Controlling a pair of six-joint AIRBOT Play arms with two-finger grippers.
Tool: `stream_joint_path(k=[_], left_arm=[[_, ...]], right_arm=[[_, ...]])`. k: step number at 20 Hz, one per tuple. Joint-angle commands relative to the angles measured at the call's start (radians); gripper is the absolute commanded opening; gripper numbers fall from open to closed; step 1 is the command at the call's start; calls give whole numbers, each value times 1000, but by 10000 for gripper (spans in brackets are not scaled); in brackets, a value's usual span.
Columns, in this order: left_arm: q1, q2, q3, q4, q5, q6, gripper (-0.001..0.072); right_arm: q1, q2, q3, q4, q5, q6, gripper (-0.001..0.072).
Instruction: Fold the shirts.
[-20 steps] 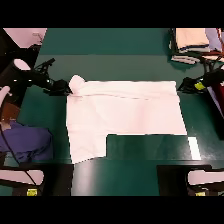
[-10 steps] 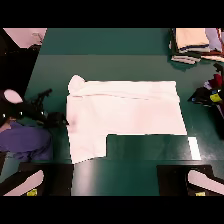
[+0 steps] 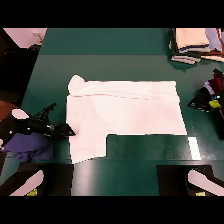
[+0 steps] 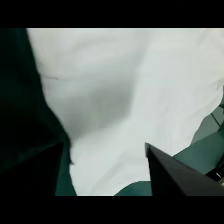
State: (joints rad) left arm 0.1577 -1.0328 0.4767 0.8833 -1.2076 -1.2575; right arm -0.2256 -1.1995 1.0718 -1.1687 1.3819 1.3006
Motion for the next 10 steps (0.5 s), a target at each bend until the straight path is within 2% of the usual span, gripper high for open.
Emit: stream_joint_path(k=[1,3,4,5,6,7,8,10], left_arm=[[0,2,-21,-47,71,10,598],[0,2,-20,-61,82,9,596],[0,2,-20,-61,82,9,413],[0,2,-19,-62,82,10,126],[0,2,-19,-62,82,10,64],[0,2,-19,-62,79,10,65],[0,2,-18,-61,70,12,23],[0,3,-9,-61,42,35,25]], right_arm=[[0,2,-4,0,4,-1,367],[-1,2,-4,-1,14,-1,367],[-1,2,-4,-3,16,-1,367],[-1,2,-4,-5,17,-1,367],[-1,2,-4,-5,18,-1,367],[-1,2,-4,-6,20,-1,367],[-1,2,-4,-11,28,-2,367],[-10,2,-16,-11,60,-27,367]])
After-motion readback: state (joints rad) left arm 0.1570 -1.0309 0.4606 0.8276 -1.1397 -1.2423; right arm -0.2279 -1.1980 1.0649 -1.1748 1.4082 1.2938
